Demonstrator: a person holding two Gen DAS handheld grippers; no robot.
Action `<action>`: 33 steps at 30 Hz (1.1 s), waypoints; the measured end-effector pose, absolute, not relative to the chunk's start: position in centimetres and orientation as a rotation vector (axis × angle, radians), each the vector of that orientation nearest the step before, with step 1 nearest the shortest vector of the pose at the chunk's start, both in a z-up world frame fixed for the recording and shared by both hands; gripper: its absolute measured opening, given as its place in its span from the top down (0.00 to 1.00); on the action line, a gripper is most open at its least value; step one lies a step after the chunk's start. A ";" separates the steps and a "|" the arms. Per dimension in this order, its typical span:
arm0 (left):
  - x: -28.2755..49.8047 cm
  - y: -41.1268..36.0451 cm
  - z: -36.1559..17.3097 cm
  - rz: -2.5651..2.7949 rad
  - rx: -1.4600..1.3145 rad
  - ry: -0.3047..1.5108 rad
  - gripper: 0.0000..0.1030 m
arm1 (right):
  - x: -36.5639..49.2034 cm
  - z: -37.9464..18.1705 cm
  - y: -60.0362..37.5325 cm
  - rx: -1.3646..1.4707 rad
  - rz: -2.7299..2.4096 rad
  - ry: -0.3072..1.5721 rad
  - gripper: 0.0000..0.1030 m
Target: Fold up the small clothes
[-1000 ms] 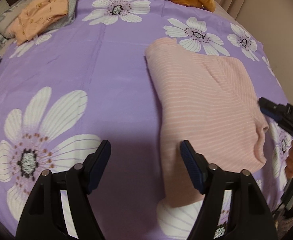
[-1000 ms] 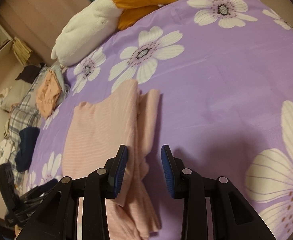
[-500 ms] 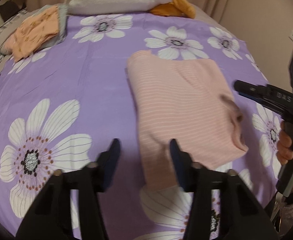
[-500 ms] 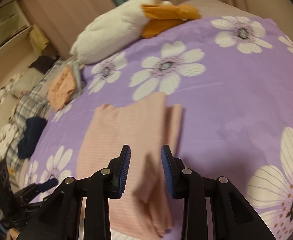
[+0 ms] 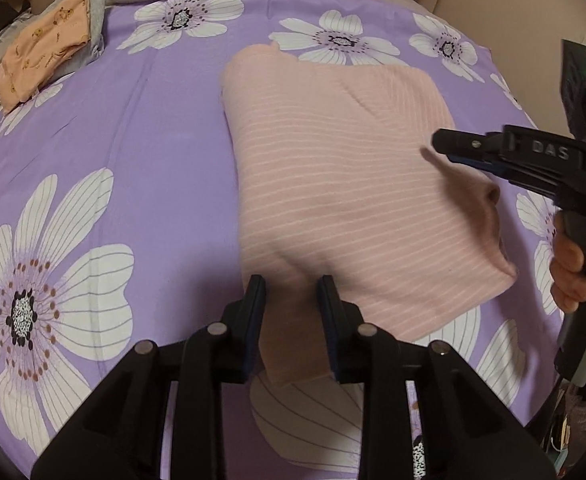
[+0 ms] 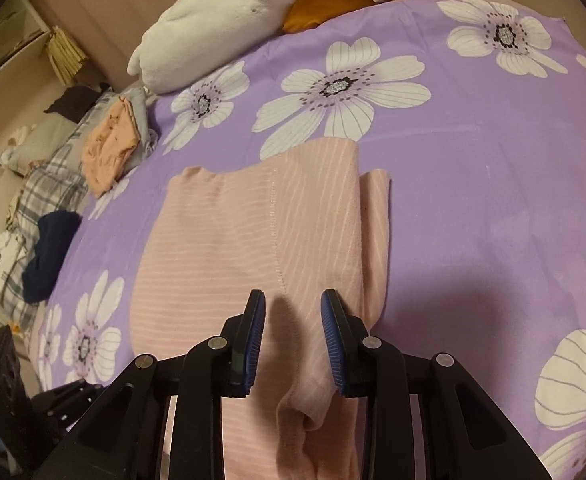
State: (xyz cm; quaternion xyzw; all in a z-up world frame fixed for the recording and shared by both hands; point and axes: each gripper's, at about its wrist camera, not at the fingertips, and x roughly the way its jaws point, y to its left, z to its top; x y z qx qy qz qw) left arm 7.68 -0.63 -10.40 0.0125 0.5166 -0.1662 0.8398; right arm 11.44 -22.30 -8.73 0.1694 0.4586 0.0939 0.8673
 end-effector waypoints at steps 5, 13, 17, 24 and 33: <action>7.2 -0.3 -10.3 -0.333 0.025 1.093 0.72 | 9.3 -7.3 -22.4 0.359 0.240 0.921 0.69; 6.8 -0.5 -10.6 -0.320 0.034 1.094 0.72 | 5.2 -7.4 -21.5 0.257 0.279 0.917 0.69; 6.6 -0.5 -10.8 -0.316 0.039 1.094 0.71 | 5.1 -9.6 -21.5 0.231 0.247 0.993 0.69; 5.8 0.2 -10.7 -0.303 0.033 1.094 0.62 | 4.1 -10.5 -21.1 0.198 0.235 1.020 0.69; 5.0 1.3 -9.2 -0.221 0.051 1.069 0.35 | 2.8 -8.9 -21.4 0.181 0.230 0.996 0.69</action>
